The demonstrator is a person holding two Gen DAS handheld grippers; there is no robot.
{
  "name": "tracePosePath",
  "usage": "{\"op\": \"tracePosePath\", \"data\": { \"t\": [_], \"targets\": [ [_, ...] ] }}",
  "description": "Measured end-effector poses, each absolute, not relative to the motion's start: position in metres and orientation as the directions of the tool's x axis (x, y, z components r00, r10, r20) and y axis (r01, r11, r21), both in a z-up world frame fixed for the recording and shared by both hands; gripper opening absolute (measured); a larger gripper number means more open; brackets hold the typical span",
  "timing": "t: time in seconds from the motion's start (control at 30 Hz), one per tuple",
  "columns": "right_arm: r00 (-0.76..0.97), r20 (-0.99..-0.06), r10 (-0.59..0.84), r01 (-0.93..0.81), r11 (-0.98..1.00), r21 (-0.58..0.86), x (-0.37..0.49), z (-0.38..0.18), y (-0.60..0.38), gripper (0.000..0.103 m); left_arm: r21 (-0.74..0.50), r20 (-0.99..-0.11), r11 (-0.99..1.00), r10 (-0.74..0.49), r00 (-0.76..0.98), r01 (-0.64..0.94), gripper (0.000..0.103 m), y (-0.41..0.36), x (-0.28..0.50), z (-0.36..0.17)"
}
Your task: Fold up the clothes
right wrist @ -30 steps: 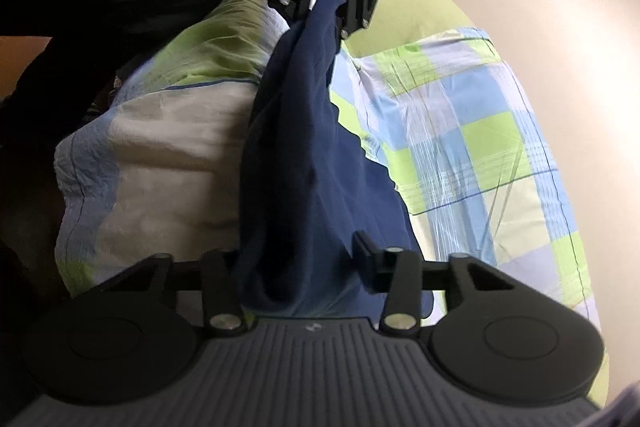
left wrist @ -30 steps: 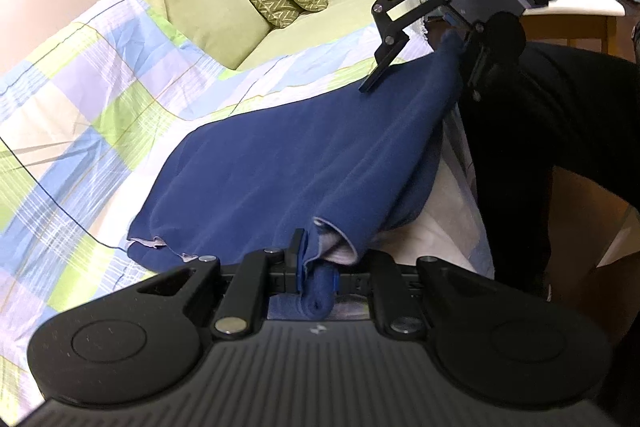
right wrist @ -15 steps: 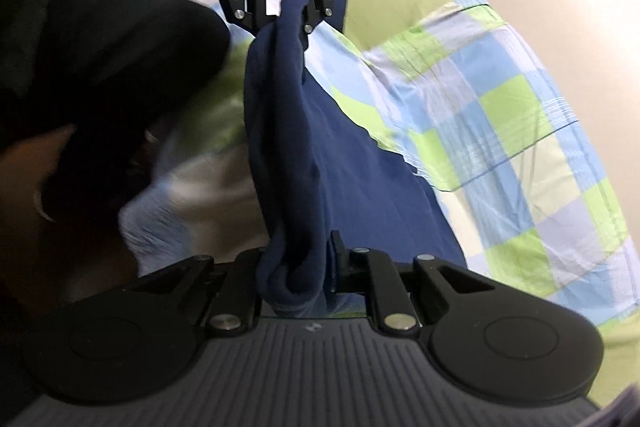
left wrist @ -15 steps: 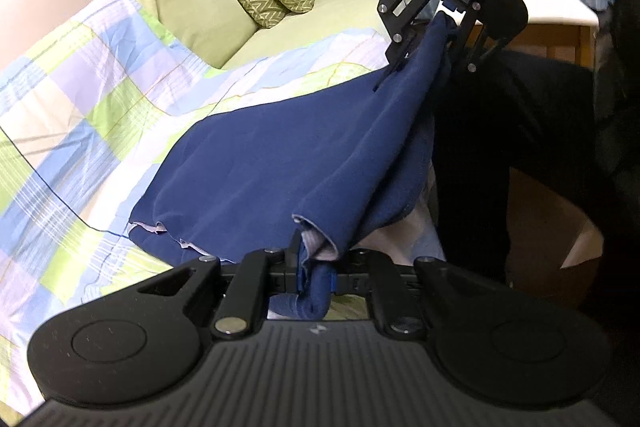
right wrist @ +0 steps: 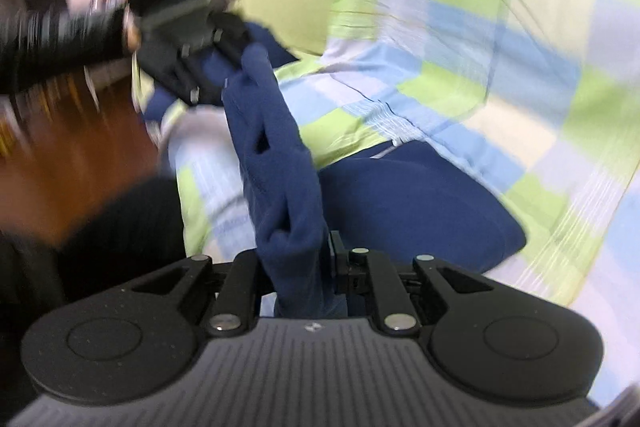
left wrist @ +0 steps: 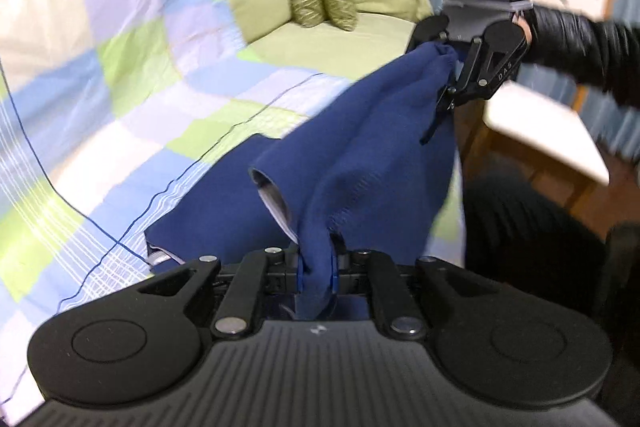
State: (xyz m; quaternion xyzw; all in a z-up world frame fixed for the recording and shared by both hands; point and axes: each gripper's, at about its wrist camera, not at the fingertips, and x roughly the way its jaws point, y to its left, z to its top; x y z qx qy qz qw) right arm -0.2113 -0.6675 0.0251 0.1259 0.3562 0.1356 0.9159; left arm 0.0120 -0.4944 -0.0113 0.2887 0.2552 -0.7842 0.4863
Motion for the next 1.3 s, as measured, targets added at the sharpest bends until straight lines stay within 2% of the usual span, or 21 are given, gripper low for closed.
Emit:
{"op": "tracePosePath", "data": {
  "t": [0.1,0.27,0.33,0.43,0.47,0.57,0.6,0.63,0.73,0.83,0.9,1.0,1.07,1.1,1.17,1.2,1.3],
  "targets": [
    [0.725,-0.56,0.4,-0.07,0.853,0.517,-0.184,-0.016,-0.73,0.012,-0.231,-0.707,-0.34,-0.584,-0.397,0.912,0.013,-0.534,0.047,-0.038],
    [0.77,-0.487,0.411,0.047,0.726,0.686,-0.163,-0.09,-0.782,0.012,-0.343,-0.708,-0.221,-0.579,-0.406,0.913,0.016,-0.557,0.081,-0.091],
    [0.792,-0.461,0.4,0.084,0.677,0.731,-0.165,-0.116,-0.788,0.016,-0.367,-0.692,-0.19,-0.599,-0.403,0.911,0.029,-0.551,0.085,-0.098],
    [0.827,-0.426,0.367,0.114,0.632,0.766,-0.178,-0.134,-0.789,0.022,-0.414,-0.657,-0.136,-0.641,-0.398,0.9,0.035,-0.542,0.09,-0.107],
    [0.841,-0.411,0.352,0.119,0.62,0.775,-0.183,-0.137,-0.787,0.023,-0.43,-0.642,-0.122,-0.655,-0.398,0.894,0.035,-0.539,0.091,-0.109],
    [0.874,-0.385,0.298,0.14,0.604,0.785,-0.196,-0.14,-0.783,0.025,-0.459,-0.604,-0.102,-0.692,-0.394,0.883,0.021,-0.528,0.092,-0.114],
    [0.879,-0.387,0.278,0.151,0.607,0.78,-0.201,-0.14,-0.779,0.021,-0.457,-0.599,-0.102,-0.699,-0.391,0.883,0.014,-0.533,0.093,-0.115],
    [0.881,-0.394,0.264,0.162,0.613,0.773,-0.203,-0.139,-0.775,0.012,-0.447,-0.59,-0.102,-0.713,-0.378,0.889,0.011,-0.532,0.091,-0.113],
    [0.872,-0.422,0.247,0.175,0.649,0.741,-0.197,-0.131,-0.768,0.009,-0.42,-0.555,-0.112,-0.753,-0.353,0.9,0.009,-0.531,0.089,-0.099],
    [0.906,-0.335,0.26,0.093,0.65,0.755,-0.196,-0.103,-0.77,0.009,-0.408,-0.522,-0.115,-0.785,-0.335,0.906,0.009,-0.534,0.097,-0.084],
    [0.917,-0.314,0.247,0.088,0.641,0.763,-0.192,-0.098,-0.778,0.009,-0.409,-0.524,-0.103,-0.787,-0.326,0.906,0.009,-0.538,0.106,-0.081],
    [0.909,-0.358,0.213,0.162,0.612,0.774,-0.179,-0.117,-0.798,0.009,-0.418,-0.563,-0.062,-0.765,-0.312,0.906,0.009,-0.559,0.115,-0.097],
    [0.898,-0.39,0.205,0.214,0.573,0.791,-0.17,-0.14,-0.808,0.009,-0.421,-0.616,-0.029,-0.724,-0.309,0.907,0.013,-0.571,0.121,-0.119],
    [0.892,-0.404,0.204,0.235,0.555,0.798,-0.168,-0.15,-0.81,0.009,-0.434,-0.622,-0.018,-0.717,-0.314,0.901,0.018,-0.573,0.124,-0.125],
    [0.892,-0.403,0.206,0.243,0.532,0.811,-0.168,-0.159,-0.812,0.009,-0.463,-0.611,-0.001,-0.724,-0.32,0.887,0.025,-0.574,0.128,-0.132],
    [0.895,-0.396,0.207,0.239,0.527,0.816,-0.17,-0.16,-0.812,0.01,-0.468,-0.604,0.004,-0.731,-0.317,0.884,0.032,-0.571,0.129,-0.131],
    [0.898,-0.386,0.21,0.232,0.52,0.822,-0.172,-0.161,-0.812,0.011,-0.497,-0.571,0.027,-0.762,-0.304,0.867,0.034,-0.569,0.133,-0.127]
  ]
}}
